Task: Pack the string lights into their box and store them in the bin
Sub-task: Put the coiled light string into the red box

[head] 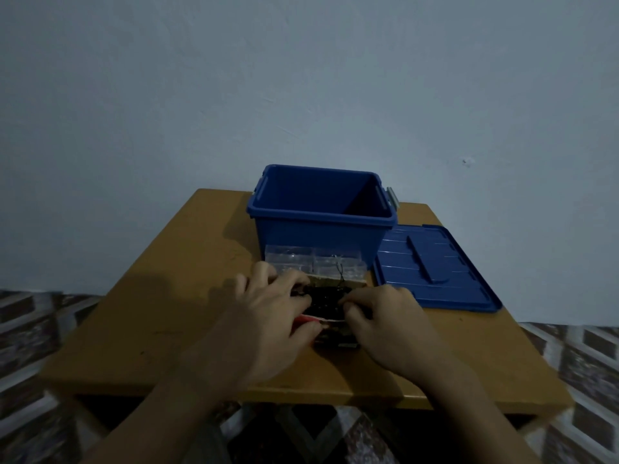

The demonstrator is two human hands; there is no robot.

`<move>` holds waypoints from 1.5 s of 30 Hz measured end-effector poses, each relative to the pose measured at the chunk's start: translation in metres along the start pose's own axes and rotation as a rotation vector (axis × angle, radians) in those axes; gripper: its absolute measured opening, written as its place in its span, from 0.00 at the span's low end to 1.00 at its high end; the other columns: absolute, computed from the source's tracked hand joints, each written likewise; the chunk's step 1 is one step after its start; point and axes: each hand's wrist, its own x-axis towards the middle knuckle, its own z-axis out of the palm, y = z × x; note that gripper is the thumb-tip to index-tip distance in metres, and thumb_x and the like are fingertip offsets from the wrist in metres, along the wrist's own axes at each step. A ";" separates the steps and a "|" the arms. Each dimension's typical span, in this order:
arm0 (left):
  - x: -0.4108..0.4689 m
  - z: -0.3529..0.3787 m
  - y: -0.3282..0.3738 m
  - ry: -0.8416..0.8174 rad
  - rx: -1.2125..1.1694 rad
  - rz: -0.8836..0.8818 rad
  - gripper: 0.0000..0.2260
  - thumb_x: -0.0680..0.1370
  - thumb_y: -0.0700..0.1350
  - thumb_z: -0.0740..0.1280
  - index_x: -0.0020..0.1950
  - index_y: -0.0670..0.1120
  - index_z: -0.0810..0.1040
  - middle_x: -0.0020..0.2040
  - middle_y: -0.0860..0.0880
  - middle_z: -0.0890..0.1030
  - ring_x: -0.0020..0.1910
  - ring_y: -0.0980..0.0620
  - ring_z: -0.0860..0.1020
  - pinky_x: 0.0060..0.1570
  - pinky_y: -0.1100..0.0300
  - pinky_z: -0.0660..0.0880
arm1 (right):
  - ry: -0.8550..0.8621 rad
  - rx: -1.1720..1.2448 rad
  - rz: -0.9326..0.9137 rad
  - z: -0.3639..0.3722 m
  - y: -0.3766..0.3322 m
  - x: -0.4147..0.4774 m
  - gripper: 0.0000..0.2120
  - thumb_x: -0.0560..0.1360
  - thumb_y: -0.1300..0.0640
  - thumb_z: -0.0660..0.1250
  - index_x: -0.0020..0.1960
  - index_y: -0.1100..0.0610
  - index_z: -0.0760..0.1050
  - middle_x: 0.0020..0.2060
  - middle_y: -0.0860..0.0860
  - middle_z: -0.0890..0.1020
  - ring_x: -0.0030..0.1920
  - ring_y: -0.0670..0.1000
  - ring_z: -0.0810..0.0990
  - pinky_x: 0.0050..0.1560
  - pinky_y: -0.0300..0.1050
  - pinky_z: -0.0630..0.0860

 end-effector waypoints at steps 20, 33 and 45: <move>-0.004 0.014 0.010 0.059 -0.093 0.017 0.28 0.77 0.67 0.47 0.71 0.61 0.73 0.68 0.67 0.70 0.74 0.62 0.51 0.63 0.52 0.51 | 0.096 -0.096 -0.112 0.014 0.009 -0.015 0.29 0.75 0.36 0.44 0.62 0.41 0.79 0.59 0.32 0.77 0.64 0.42 0.62 0.55 0.46 0.62; -0.002 0.028 0.003 0.074 -0.315 -0.019 0.24 0.78 0.67 0.48 0.64 0.63 0.77 0.63 0.72 0.74 0.74 0.70 0.50 0.64 0.50 0.54 | 0.132 -0.156 -0.093 0.019 0.005 -0.007 0.28 0.78 0.38 0.42 0.58 0.45 0.78 0.50 0.40 0.65 0.51 0.43 0.60 0.51 0.44 0.66; 0.004 0.007 -0.001 0.304 -1.173 -0.655 0.07 0.80 0.52 0.67 0.49 0.50 0.80 0.46 0.48 0.84 0.41 0.54 0.82 0.35 0.62 0.77 | 0.384 0.588 0.242 0.012 0.011 -0.007 0.06 0.80 0.54 0.63 0.48 0.48 0.79 0.46 0.45 0.81 0.48 0.43 0.79 0.47 0.46 0.80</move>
